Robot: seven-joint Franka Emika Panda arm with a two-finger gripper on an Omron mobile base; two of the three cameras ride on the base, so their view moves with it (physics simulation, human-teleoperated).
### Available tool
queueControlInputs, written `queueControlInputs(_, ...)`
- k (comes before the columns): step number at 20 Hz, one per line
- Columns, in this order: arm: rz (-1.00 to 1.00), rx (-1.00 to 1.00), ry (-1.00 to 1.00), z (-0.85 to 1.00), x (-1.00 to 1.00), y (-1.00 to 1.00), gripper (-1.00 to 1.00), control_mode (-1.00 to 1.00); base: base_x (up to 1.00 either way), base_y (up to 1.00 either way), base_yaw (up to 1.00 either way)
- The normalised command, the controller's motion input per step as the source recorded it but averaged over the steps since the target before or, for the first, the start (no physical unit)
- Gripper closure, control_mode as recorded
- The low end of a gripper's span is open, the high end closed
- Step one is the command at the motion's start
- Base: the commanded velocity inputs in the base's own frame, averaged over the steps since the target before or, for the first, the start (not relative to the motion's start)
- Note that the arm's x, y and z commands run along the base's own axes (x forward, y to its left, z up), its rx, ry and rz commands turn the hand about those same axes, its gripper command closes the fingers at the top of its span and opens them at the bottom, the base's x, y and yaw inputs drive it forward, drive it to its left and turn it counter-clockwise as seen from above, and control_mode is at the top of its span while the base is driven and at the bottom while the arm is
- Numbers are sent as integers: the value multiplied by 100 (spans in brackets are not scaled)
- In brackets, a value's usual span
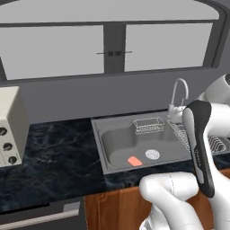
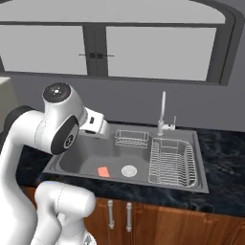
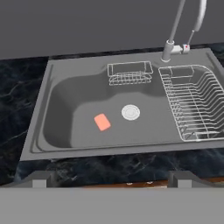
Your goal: Pick up the bar soap and soap dispenser from the sink, and place them back in the cabinet, and close the cabinet doors.
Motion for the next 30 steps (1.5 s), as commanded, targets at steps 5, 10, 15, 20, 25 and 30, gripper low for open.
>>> queueControlInputs(5,0,0,0,0,0,0,-100,100,39,15,3)
queueControlInputs(10,0,0,0,0,0,0,-100,100,36,13,3)
queueControlInputs(15,0,0,0,0,0,0,-100,100,10,0,0)
queueControlInputs(20,0,0,0,0,0,0,-100,100,0,0,0)
queueControlInputs(25,0,0,0,0,0,0,-100,100,0,0,0)
queueControlInputs(30,0,0,0,0,0,0,-100,100,0,0,0)
